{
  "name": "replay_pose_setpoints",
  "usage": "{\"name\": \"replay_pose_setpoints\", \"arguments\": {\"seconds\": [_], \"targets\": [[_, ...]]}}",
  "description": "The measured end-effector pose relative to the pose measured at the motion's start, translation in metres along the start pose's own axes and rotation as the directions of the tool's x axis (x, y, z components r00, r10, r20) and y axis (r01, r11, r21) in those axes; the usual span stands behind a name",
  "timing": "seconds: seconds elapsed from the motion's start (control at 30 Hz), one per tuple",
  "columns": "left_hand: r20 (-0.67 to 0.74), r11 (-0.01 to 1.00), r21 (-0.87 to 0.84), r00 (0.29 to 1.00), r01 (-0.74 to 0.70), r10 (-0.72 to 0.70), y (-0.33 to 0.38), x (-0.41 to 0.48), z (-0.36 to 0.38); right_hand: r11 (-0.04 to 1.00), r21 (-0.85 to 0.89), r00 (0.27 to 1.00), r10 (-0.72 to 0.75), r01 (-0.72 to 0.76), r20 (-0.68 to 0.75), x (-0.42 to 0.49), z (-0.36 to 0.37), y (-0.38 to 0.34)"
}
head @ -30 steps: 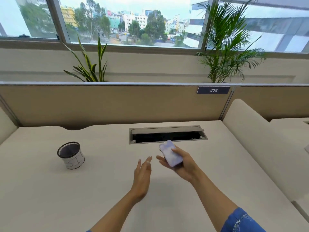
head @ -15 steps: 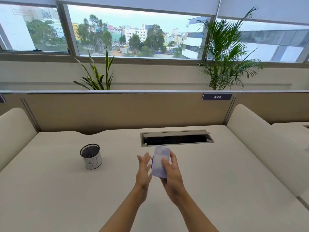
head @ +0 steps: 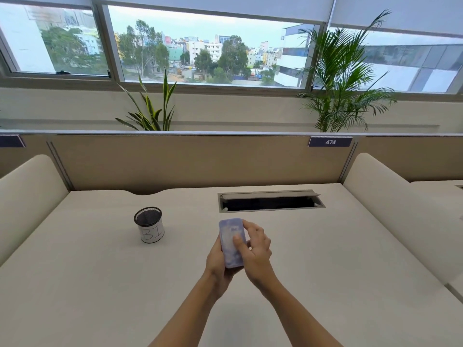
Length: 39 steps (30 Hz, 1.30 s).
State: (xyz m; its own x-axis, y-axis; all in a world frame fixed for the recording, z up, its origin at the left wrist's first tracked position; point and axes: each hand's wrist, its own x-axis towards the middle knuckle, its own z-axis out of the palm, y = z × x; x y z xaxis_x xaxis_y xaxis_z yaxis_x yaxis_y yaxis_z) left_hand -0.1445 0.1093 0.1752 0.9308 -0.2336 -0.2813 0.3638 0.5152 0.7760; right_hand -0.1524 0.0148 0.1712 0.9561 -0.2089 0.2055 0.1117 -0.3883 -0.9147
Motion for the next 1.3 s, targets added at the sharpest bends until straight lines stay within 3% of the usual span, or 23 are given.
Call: {"name": "replay_pose_setpoints", "arguments": {"seconds": [0.13,0.23,0.33,0.8,1.3], "targets": [[-0.006,1.0,0.014,1.0,0.028,-0.028,0.007,-0.004,-0.004,0.966,0.207,0.986,0.141,-0.156,0.085,0.006,-0.013,-0.008],[-0.049,0.993,0.114,0.998,0.042,-0.037,0.004,-0.005,0.001,0.943,0.296,0.986,0.123,-0.152,0.115,0.009,-0.026,-0.014],[-0.041,0.981,0.185,0.997,0.066,-0.059,-0.001,-0.011,0.005,0.955,0.272,0.99,0.091,-0.119,0.11,0.011,-0.034,-0.013],[-0.055,0.974,-0.08,0.974,0.213,-0.218,-0.007,-0.019,0.001,0.979,0.107,0.982,0.162,-0.171,0.093,0.019,-0.04,-0.007],[-0.126,0.966,-0.185,0.97,0.182,-0.207,-0.013,-0.023,0.005,0.998,0.045,0.998,0.054,-0.052,-0.044,0.013,-0.034,-0.005]]}}
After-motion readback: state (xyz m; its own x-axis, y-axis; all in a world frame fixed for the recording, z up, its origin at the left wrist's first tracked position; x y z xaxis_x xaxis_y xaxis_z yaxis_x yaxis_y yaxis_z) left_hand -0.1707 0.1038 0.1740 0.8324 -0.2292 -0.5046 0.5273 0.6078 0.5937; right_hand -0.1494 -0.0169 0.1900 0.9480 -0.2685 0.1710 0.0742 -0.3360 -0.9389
